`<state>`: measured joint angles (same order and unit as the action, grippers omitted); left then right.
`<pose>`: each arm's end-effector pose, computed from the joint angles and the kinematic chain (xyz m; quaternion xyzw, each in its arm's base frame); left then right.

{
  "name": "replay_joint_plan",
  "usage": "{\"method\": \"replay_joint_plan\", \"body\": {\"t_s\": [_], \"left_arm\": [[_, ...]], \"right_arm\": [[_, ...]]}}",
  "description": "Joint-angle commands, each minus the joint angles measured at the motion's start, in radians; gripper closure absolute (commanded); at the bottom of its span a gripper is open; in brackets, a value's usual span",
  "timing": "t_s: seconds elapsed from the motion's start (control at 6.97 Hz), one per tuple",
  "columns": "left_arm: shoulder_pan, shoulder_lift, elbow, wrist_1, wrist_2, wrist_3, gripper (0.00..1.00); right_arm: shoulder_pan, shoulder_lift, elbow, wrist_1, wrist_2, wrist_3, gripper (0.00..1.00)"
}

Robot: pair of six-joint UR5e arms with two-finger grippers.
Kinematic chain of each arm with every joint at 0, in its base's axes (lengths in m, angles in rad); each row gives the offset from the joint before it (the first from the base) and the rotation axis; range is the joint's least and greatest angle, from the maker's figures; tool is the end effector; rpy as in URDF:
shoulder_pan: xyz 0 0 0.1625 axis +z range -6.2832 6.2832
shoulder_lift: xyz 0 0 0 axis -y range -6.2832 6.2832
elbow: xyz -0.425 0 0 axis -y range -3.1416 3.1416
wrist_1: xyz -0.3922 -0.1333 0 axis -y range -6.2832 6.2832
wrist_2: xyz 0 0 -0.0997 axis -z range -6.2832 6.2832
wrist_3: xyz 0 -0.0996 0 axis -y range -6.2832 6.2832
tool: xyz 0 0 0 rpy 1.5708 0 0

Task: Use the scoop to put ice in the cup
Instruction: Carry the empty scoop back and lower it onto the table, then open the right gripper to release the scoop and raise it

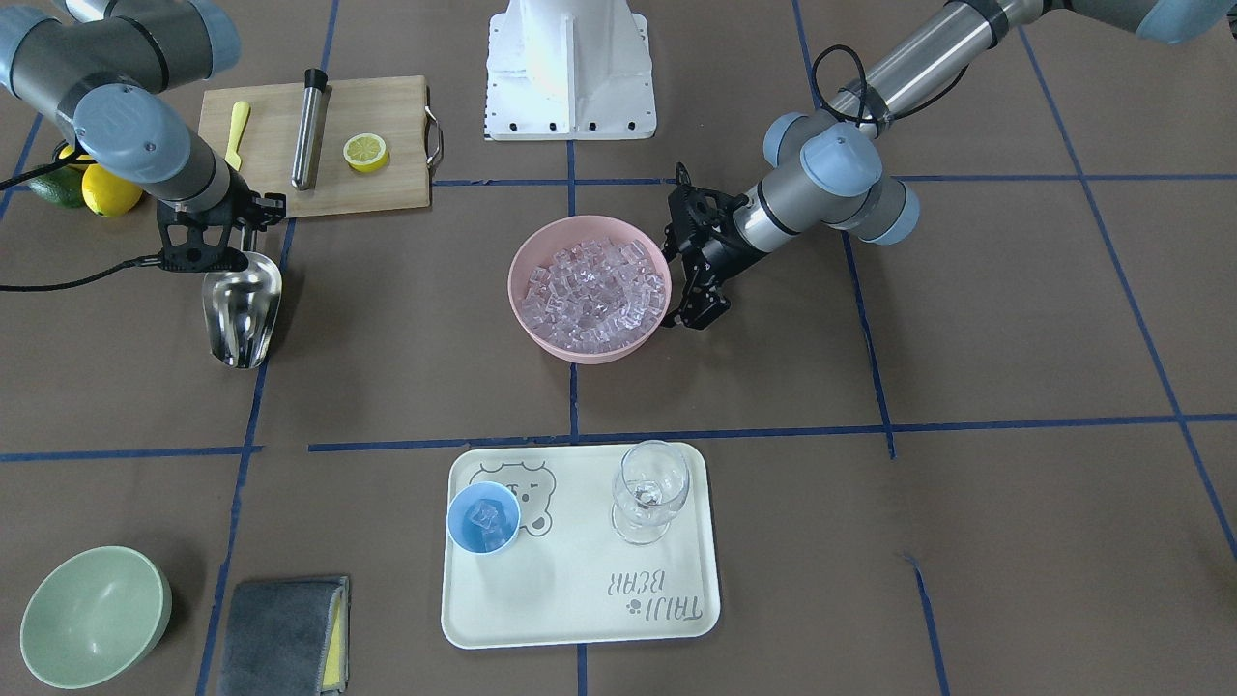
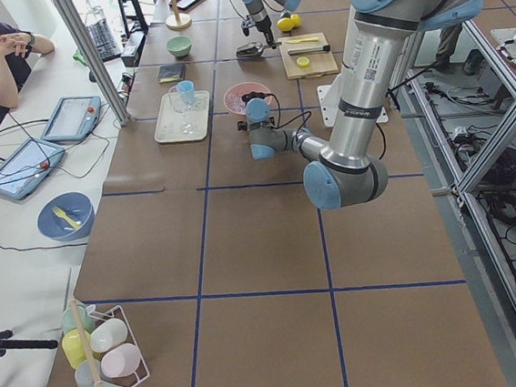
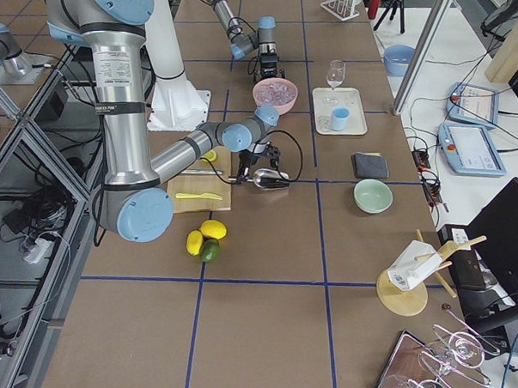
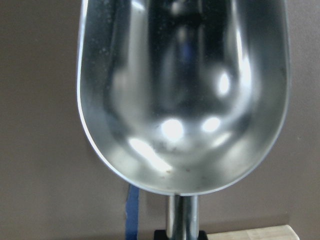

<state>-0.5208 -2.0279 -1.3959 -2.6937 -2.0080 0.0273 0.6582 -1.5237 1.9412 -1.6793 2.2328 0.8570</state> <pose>0.5356 -0.4123 0.3512 0.4691 0.4530 0.5025 0.5677 -0.3494 -0.3613 0.4725 -0.1563 -0.3160 -0.0760 0.9327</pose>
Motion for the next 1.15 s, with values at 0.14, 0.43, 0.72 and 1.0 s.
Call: {"method": "replay_joint_plan", "body": {"t_s": [0.14, 0.43, 0.72, 1.0], "left_arm": [[0.001, -0.002, 0.0, 0.0, 0.0, -0.001, 0.0], [-0.001, 0.0, -0.003, 0.0, 0.0, -0.001, 0.0], [-0.002, 0.0, -0.008, -0.002, 0.0, -0.006, 0.0], [-0.011, 0.002, -0.008, -0.003, 0.0, -0.004, 0.0]], "right_arm": [[0.001, 0.01, 0.007, 0.001, -0.002, 0.025, 0.0], [0.052, 0.051, 0.034, 0.001, -0.054, 0.023, 0.0], [0.124, 0.059, 0.126, 0.0, -0.182, 0.004, 0.0], [0.26, 0.047, 0.125, 0.0, -0.177, -0.204, 0.0]]}}
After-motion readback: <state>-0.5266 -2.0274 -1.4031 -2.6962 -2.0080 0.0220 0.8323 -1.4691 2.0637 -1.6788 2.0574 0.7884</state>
